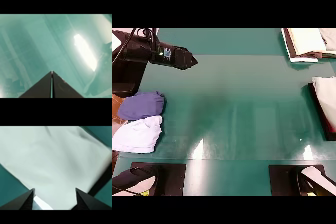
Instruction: Fold the shirts.
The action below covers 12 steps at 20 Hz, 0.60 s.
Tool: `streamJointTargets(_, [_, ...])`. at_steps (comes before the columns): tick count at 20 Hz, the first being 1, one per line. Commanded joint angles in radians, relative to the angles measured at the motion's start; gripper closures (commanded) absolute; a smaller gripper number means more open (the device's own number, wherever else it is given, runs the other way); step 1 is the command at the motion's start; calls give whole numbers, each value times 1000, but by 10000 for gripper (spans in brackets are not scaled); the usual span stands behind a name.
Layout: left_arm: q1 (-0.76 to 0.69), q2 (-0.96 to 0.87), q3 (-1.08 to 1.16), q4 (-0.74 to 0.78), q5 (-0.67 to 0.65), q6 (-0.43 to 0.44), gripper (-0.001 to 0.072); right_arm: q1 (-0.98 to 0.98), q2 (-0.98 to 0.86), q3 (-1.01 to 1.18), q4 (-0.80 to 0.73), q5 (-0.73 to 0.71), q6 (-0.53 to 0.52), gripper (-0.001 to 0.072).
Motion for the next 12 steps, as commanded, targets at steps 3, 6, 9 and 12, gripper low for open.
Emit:
streamJointTargets(3, [0,0,0,0,-3,0,683,16,56,3,73,3,1,115])
streamJointTargets(6, [0,0,0,2,8,0,683,219,88,53,229,-1,1,116])
streamJointTargets(9, [1,0,0,22,6,-1,683,499,94,98,272,-10,1,116])
streamJointTargets(12, [1,0,0,22,8,-1,684,774,93,105,264,-55,1,120])
